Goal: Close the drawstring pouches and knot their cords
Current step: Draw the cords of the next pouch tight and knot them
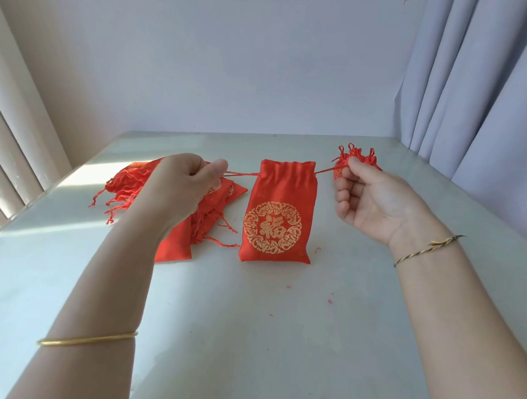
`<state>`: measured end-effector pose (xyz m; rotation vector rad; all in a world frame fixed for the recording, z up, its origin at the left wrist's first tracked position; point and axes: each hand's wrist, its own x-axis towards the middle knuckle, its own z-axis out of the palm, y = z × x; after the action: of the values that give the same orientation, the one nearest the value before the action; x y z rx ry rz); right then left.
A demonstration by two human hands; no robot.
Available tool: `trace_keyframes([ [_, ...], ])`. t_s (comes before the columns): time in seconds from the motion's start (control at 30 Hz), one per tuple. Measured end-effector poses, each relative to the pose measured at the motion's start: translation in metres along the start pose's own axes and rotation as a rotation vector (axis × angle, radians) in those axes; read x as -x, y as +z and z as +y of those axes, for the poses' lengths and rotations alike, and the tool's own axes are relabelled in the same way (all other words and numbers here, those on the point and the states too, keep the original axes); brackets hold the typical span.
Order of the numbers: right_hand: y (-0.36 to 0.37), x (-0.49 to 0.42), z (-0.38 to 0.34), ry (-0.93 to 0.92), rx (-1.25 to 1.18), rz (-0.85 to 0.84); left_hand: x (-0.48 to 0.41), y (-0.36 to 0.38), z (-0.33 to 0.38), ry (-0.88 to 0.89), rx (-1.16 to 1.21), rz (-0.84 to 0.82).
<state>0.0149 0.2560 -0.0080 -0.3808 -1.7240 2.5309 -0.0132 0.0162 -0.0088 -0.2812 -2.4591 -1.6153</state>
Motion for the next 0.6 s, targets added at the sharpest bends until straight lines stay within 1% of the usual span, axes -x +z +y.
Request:
trace_keyframes([
  [0.1,-0.001,-0.005,0.002,0.055,-0.138,0.045,-0.002,-0.003,-0.001,0.005,0.015,0.063],
  [0.23,-0.01,-0.011,0.0,0.096,-0.352,0.139,-0.007,-0.008,-0.004,-0.052,0.189,0.198],
  [0.3,-0.008,-0.012,0.002,0.074,-0.371,0.155,-0.005,-0.007,0.002,-0.075,0.255,0.245],
  [0.33,-0.005,-0.011,0.002,0.047,-0.333,0.161,-0.004,-0.006,0.007,-0.094,0.347,0.245],
  [0.37,-0.001,-0.01,0.001,0.014,-0.277,0.161,-0.003,-0.006,0.013,-0.109,0.476,0.216],
  [0.43,0.007,-0.004,-0.004,-0.059,-0.175,0.132,0.002,-0.006,0.027,-0.086,0.724,0.092],
  [0.5,0.017,0.006,-0.013,-0.148,-0.09,0.081,0.007,-0.003,0.04,-0.046,0.867,-0.008],
  [0.53,0.023,0.012,-0.017,-0.194,-0.045,0.045,0.009,0.0,0.045,-0.029,0.881,-0.038],
  [0.6,0.037,0.024,-0.022,-0.271,0.032,-0.044,0.015,0.006,0.054,0.005,0.783,-0.104],
])
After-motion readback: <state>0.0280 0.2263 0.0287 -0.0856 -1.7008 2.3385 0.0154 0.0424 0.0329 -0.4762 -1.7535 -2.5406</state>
